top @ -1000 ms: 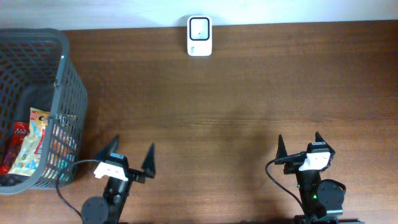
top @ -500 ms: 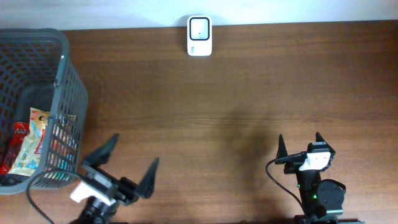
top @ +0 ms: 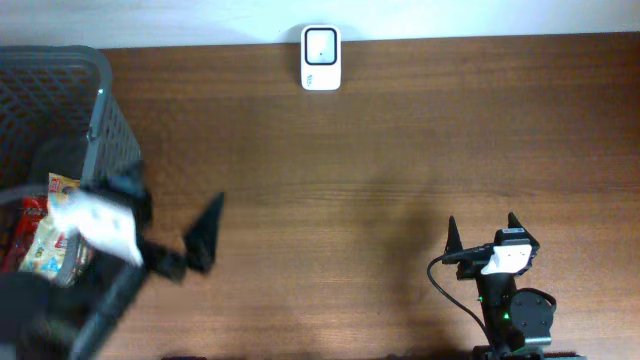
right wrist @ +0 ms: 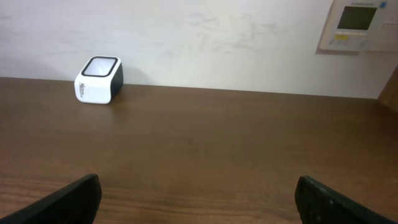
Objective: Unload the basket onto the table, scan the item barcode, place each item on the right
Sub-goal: 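Reach the left gripper into the basket and grasp the small orange box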
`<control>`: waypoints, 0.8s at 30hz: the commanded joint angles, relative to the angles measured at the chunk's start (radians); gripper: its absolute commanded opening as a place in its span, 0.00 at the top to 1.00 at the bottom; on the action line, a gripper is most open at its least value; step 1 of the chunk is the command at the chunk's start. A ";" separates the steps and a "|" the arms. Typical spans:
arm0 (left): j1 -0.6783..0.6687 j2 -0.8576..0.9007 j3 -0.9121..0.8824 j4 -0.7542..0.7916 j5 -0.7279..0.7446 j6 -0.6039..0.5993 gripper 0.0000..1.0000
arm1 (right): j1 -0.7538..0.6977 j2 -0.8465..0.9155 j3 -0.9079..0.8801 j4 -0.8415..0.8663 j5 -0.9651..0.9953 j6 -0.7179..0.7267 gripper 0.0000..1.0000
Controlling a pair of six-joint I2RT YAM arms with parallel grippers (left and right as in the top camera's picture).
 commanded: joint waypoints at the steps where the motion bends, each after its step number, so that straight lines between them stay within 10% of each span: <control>1: 0.022 0.303 0.346 -0.222 -0.294 -0.023 0.01 | 0.006 -0.007 -0.007 -0.004 0.008 0.004 0.01; 8: 0.281 0.660 0.787 -0.387 -0.378 -0.127 0.01 | 0.005 -0.007 -0.007 -0.004 0.008 0.004 0.01; 17: 0.686 0.830 0.798 -0.557 -0.278 -0.191 0.01 | 0.005 -0.007 -0.007 -0.004 0.008 0.004 0.01; 24: 0.749 0.912 0.767 -0.635 -0.262 -0.191 0.01 | 0.005 -0.007 -0.007 -0.004 0.008 0.004 0.02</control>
